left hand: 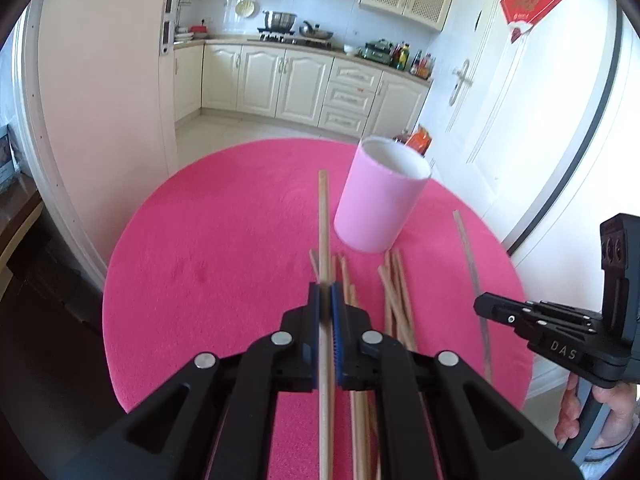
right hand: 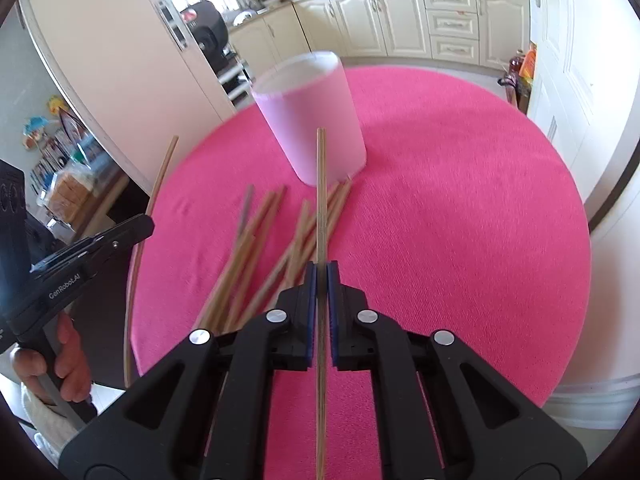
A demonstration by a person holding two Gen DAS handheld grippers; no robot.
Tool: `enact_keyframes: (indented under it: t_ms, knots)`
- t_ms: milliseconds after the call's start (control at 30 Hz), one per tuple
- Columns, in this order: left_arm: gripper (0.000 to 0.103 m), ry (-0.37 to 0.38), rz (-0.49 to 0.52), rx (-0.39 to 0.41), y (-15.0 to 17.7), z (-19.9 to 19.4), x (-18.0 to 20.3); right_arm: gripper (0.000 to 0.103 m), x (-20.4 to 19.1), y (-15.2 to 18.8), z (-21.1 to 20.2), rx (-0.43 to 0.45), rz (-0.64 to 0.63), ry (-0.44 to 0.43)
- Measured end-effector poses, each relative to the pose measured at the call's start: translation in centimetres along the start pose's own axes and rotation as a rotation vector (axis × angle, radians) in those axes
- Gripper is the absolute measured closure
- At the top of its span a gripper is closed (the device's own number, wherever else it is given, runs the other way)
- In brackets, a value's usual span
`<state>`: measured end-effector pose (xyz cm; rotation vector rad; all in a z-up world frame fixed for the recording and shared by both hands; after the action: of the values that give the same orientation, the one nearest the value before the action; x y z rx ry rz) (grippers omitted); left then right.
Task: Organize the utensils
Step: 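Lift both held chopsticks upright and lower them into the pink cup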
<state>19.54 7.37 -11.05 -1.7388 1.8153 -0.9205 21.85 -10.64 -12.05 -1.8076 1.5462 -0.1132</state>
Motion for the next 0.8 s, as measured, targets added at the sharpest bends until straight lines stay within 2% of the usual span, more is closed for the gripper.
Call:
enact_keyframes:
  t_ms: [200, 367, 500, 600, 800]
  knots:
    - [0.097, 0.064, 0.023, 0.179, -3.5, -2.1, 2.0, 0.097, -1.1, -2.1, -2.5, 0.103, -0.007, -0.077]
    - [0.097, 0.092, 0.041, 0.330, -6.5, -2.2, 3.8, 0.097, -2.7, -4.4, -4.5, 0.200, -0.019, -0.120]
    - [0.097, 0.101, 0.050, 0.430, -8.8, -2.3, 4.9, 0.097, -3.1, -6.4, -5.6, 0.269, -0.030, -0.142]
    - [0.097, 0.079, 0.067, 0.498, -10.5, -2.1, 5.8, 0.097, -3.4, -8.3, -6.8, 0.325, -0.035, -0.161]
    - [0.097, 0.060, 0.077, 0.629, -14.1, -1.7, 6.7, 0.097, -4.1, -12.5, -8.6, 0.456, -0.061, -0.152]
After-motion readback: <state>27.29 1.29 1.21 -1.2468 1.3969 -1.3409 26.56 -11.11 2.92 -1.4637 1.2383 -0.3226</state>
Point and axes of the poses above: each gripper's, at about its wrist camera, not at the fingertips, and z roughly the way its jaws point, x to its right, y to its underside, the point moved 5 cm from there along z, roughly the way its jaws point, and after that the axes turned 7 degrees about z, right-handed, at the moved point
